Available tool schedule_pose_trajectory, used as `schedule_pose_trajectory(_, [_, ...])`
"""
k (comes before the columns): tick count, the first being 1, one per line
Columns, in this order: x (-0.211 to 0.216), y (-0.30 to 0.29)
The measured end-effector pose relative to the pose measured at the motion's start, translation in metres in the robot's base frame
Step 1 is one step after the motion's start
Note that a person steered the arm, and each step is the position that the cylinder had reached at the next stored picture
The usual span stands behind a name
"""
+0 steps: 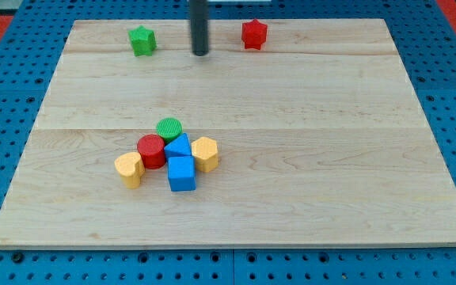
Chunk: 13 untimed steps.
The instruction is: Push the red star to the top center
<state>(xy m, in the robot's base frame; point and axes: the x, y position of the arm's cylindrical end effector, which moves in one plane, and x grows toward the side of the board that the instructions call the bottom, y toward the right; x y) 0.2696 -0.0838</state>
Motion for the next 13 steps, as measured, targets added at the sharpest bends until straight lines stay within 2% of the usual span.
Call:
schedule_pose_trajectory(1, [-0.003,-0.068])
schedule_pose_trajectory(2, [-0.015,-0.089])
schedule_pose_trajectory(3, [-0.03,-0.05])
schedule_pose_trajectory(5, [-0.004,0.141])
schedule_pose_trajectory(6, [-0.002,0.209])
schedule_pose_trajectory(8, [-0.067,0.205])
schedule_pose_trajectory(10, [-0.023,0.138])
schedule_pose_trajectory(12, [-0.075,0.173])
schedule_pose_trajectory(13, [-0.077,0.157])
